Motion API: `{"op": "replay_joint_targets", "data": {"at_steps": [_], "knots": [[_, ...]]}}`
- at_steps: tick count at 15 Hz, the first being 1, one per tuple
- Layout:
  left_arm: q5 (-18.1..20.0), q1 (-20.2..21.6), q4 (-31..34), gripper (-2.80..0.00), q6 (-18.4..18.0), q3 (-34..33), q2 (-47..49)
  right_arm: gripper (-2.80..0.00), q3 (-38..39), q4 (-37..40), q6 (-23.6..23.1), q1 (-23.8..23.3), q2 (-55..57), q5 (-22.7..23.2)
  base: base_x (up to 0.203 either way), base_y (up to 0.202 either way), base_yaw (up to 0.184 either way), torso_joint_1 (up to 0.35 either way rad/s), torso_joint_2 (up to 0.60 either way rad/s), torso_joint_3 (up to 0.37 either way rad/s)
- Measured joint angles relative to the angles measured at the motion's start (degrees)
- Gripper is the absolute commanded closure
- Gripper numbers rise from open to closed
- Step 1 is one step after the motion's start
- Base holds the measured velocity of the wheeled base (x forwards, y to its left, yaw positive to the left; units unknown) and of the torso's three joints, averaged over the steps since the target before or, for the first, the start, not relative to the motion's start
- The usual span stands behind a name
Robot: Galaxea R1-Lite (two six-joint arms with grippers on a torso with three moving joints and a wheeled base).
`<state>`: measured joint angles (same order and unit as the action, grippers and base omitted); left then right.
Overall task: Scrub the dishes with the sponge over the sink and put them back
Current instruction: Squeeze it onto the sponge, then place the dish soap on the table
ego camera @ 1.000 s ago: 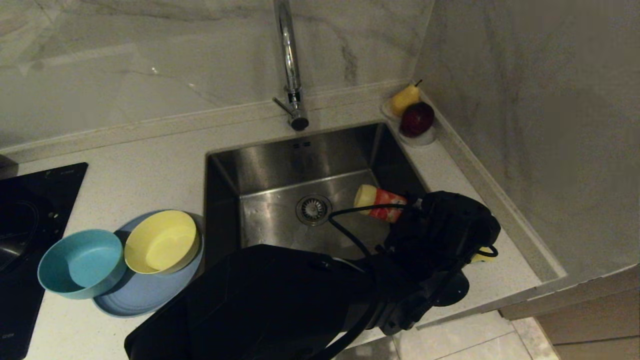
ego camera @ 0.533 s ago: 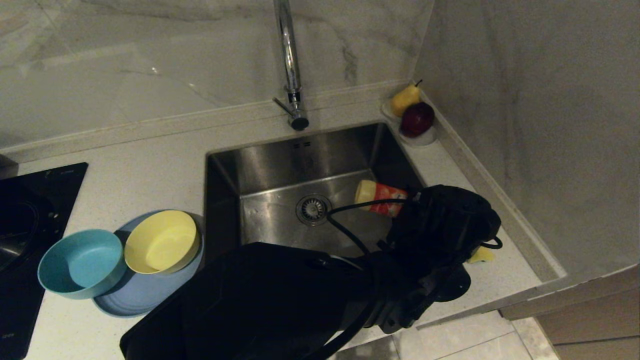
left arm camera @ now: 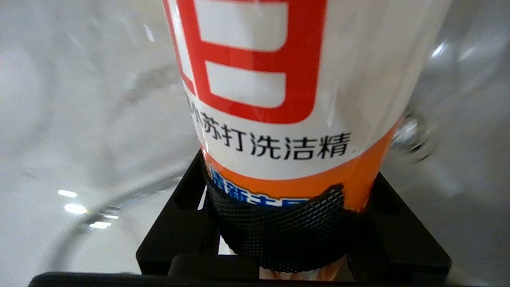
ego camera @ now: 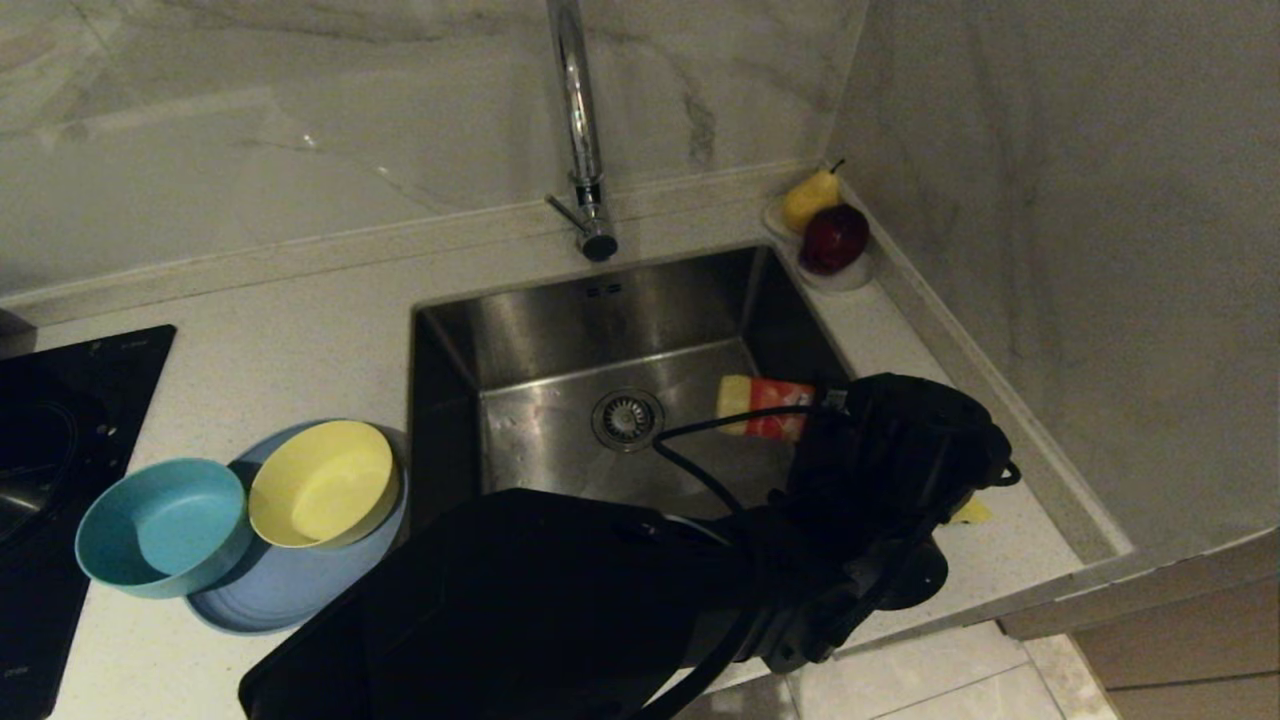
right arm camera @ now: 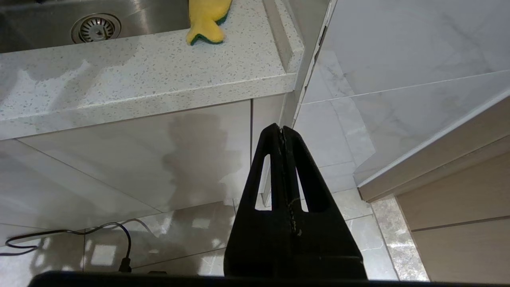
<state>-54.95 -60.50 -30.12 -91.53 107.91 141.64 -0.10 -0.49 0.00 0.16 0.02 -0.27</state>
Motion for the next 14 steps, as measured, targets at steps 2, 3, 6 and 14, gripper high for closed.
{"op": "replay_joint_targets", "data": {"at_steps": [2, 3, 6, 14], "knots": [[0.6, -0.1, 0.3, 0.00, 7.8, 0.0, -0.1, 0.00, 0.0, 0.0, 0.0, 0.0, 0.0, 0.0, 0.000, 0.000, 0.000, 0.000, 0.00, 0.000], [1.0, -0.1, 0.3, 0.00, 11.8, 0.0, -0.6, 0.00, 0.0, 0.0, 0.0, 0.0, 0.0, 0.0, 0.000, 0.000, 0.000, 0.000, 0.00, 0.000], [4.8, -0.1, 0.4, 0.00, 23.3, -0.1, -2.6, 0.00, 0.0, 0.0, 0.0, 0.0, 0.0, 0.0, 0.000, 0.000, 0.000, 0.000, 0.00, 0.000], [10.4, 0.0, 5.3, 0.00, 61.5, -0.4, -12.3, 0.00, 0.0, 0.0, 0.0, 0.0, 0.0, 0.0, 0.000, 0.000, 0.000, 0.000, 0.00, 0.000]]}}
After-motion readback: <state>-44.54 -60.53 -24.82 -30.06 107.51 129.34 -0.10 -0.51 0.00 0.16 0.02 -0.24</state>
